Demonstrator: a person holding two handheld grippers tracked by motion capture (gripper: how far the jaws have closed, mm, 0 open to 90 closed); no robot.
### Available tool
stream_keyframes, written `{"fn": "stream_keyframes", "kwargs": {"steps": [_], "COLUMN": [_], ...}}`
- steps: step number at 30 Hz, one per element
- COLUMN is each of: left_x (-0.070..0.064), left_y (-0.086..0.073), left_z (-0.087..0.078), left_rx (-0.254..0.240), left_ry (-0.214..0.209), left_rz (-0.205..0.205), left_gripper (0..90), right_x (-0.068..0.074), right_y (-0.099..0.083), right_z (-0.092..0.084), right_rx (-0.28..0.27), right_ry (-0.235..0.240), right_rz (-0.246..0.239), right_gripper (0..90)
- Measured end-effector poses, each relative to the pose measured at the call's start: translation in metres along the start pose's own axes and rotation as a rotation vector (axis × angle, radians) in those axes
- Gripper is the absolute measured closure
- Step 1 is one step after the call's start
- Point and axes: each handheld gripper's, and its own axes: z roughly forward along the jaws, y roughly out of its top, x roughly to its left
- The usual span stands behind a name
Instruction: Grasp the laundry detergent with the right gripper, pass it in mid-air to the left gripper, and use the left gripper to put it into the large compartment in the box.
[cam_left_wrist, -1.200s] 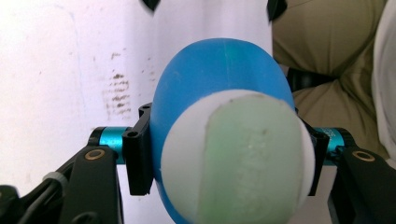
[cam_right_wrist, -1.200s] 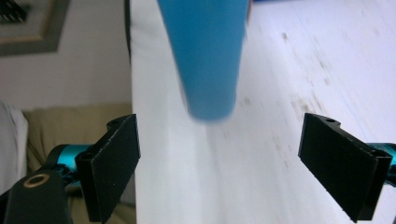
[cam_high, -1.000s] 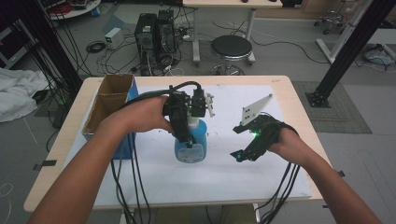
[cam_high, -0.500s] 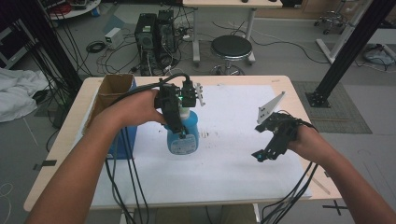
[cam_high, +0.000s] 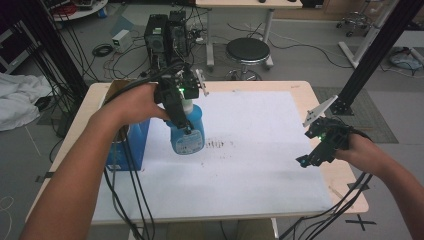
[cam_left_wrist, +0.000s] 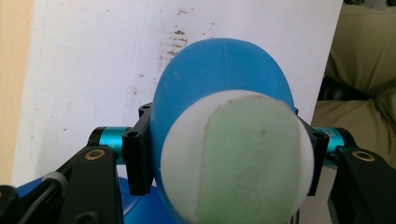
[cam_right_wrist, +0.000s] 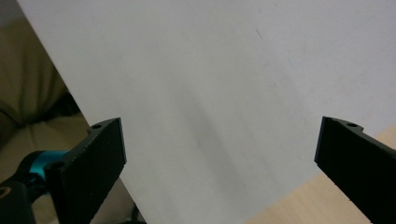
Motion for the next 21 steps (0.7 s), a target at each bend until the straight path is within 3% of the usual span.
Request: {"fn": "stream_keyframes", "kwargs": {"steps": [2,5,13,21], "left_x": [0.003,0.006,0.015,0.027], "left_y": [-0.003,-0.008,-0.03,-0.061], "left_z": [-0.008,-0.022,-0.058,-0.095], "left_rx": [-0.009,-0.023,-0.04,-0.052], "left_ry": [0.0,0.008,0.034,0.082], "left_rz": [-0.007,-0.027,-0.084,-0.146], "left_gripper": [38.0,38.0,38.0,38.0], "right_x": [0.001,0.0,-0.005,-0.006], "right_y": [-0.003,-0.006,-0.006,-0.003], "right_z": [-0.001,-0.004,-0.004,-0.003], "right_rx": [0.031,0.03,0.017,0.001], "right_ry": [-0.007,-0.001,0.019,0.049], "right_rz": [-0.031,-0.055,-0.046,-0.075], "right_gripper": [1.1,1.1,1.1,1.1]}}
